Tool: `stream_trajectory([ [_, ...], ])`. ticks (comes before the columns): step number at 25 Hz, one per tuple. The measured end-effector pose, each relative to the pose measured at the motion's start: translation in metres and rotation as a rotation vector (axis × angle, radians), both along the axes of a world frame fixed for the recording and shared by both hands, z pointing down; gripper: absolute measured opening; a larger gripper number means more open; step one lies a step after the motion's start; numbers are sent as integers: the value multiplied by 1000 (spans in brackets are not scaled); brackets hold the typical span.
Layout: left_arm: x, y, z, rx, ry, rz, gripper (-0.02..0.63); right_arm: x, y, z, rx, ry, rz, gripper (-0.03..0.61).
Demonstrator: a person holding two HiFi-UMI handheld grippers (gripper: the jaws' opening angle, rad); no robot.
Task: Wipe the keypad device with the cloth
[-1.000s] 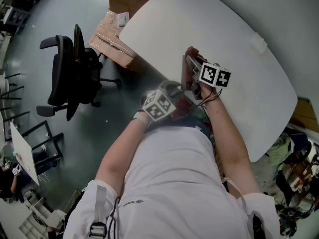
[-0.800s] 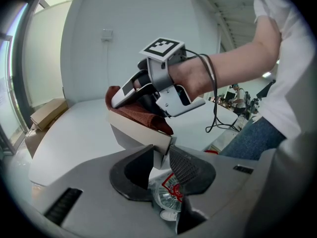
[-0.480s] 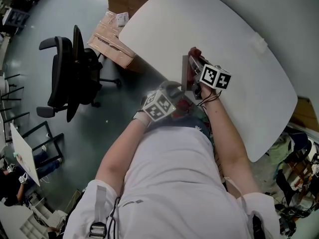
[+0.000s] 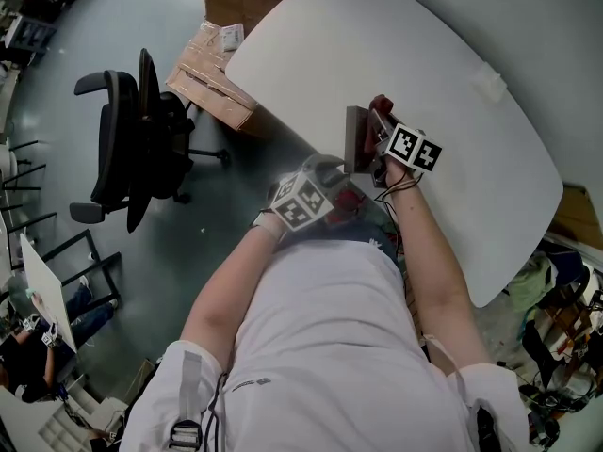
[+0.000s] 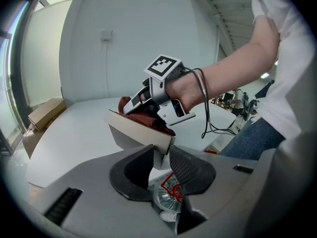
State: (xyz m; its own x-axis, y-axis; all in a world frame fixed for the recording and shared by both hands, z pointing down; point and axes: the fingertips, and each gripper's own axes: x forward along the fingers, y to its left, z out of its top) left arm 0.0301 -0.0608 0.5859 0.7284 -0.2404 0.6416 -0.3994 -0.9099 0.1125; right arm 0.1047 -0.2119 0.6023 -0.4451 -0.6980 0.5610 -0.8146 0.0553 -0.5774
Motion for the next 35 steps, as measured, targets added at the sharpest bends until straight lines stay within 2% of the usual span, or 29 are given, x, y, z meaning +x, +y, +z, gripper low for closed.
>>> stream_trajectory([
  [7,-1,-1,1,-2,-1,3,104,28,11,25,-46,12,65,89],
  [18,1,-1,1,-2,-1,-1,104,38,32,34,-79,-5,105,89],
  [35,2,-2,1,-5,-7,-14,106,12,60,12,-52,16,5,89],
])
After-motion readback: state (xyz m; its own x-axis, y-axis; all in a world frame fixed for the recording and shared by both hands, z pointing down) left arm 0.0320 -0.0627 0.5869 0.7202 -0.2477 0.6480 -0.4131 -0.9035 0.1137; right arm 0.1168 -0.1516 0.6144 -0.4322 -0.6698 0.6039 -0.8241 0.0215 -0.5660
